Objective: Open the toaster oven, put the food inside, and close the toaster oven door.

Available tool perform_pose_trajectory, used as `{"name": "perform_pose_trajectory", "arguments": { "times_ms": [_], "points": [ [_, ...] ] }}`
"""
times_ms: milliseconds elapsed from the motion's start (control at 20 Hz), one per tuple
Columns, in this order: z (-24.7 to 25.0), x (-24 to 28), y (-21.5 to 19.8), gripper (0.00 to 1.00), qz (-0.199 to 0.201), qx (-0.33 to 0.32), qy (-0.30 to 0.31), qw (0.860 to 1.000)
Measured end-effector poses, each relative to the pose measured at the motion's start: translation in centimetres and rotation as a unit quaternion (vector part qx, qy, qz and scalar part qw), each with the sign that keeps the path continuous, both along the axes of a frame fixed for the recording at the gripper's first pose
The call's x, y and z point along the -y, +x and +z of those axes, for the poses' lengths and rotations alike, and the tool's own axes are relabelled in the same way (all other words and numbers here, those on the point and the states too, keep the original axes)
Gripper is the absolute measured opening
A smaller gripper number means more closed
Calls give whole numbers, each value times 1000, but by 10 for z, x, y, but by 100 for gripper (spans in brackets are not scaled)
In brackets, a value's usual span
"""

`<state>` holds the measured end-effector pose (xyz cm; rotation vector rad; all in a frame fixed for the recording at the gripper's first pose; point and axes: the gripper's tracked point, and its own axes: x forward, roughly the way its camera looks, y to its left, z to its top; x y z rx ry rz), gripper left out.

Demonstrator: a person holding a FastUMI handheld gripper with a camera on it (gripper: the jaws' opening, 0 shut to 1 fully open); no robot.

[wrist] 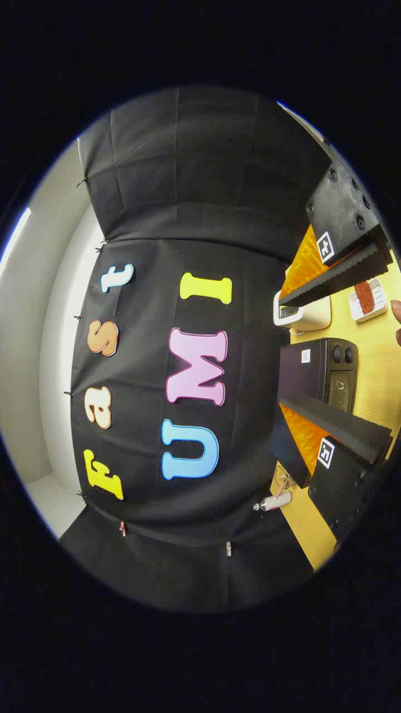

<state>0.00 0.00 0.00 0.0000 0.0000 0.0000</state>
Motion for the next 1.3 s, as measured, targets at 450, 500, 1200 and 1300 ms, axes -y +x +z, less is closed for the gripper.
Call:
{"name": "perform_pose_trajectory", "arguments": {
  "times_ms": [450, 500, 1200, 1300],
  "points": [
    [-6, -3, 4, 97, -1, -8, -1, 1000],
    [-6, -5, 4, 97, 0, -7, -2, 1000],
    [-23, -76, 25, 97, 45, -11, 26, 999],
    [-36, -96, 36, 98, 56, -16, 32, 998]
  ]
}}
